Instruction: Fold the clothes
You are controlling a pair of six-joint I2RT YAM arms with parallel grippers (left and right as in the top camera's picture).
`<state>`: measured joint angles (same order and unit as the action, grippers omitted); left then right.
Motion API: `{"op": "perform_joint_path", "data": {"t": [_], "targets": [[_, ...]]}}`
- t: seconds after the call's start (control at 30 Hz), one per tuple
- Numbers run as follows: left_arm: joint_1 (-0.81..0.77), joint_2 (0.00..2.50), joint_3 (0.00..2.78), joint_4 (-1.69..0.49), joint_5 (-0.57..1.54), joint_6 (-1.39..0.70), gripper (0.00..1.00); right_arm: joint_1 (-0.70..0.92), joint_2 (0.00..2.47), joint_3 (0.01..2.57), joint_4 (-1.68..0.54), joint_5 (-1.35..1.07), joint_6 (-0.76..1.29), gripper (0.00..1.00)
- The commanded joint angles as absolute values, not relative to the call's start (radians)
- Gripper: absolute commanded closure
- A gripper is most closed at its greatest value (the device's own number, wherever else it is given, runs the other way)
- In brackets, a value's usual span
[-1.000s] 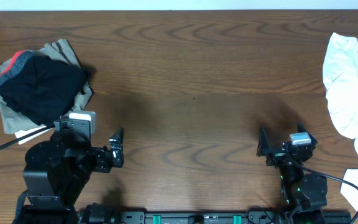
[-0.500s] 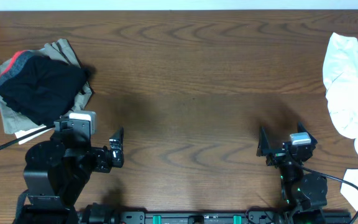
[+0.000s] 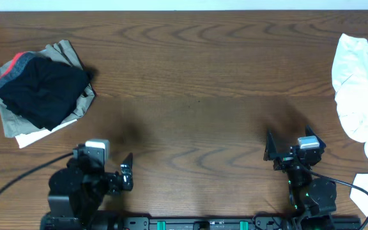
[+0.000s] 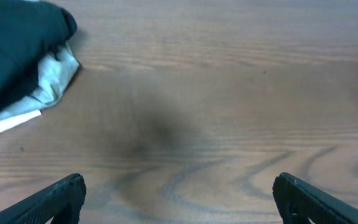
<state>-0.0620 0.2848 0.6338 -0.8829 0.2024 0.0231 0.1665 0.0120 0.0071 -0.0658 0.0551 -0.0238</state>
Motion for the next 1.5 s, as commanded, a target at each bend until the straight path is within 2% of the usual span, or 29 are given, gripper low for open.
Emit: {"op": "perform_joint_path", "data": {"t": [0.0, 0.37, 0.83, 1.1, 1.3, 1.47], "targets": [[-0.064, 0.215, 0.563, -0.881, 0.193, 0.026, 0.02, 0.157, 0.005, 0.005, -0.071, 0.048, -0.039, 0.01], [-0.062, 0.036, 0.350, -0.852, 0.137, 0.026, 0.02, 0.157, 0.005, 0.006, -0.071, 0.048, -0.039, 0.01], [-0.020, 0.001, 0.097, -0.321, 0.093, 0.030, 0.02, 0.157, 0.005, 0.005, -0.071, 0.048, -0.039, 0.01], [-0.020, 0.001, 0.087, -0.279, 0.093, 0.030, 0.02, 0.157, 0.005, 0.005, -0.071, 0.048, -0.039, 0.01], [-0.020, 0.001, 0.002, -0.057, 0.093, 0.030, 0.02, 0.157, 0.005, 0.005, -0.071, 0.048, -0.039, 0.01], [-0.021, 0.001, 0.004, -0.060, 0.093, 0.030, 0.02, 0.157, 0.005, 0.006, -0.071, 0.048, -0.039, 0.01]]}}
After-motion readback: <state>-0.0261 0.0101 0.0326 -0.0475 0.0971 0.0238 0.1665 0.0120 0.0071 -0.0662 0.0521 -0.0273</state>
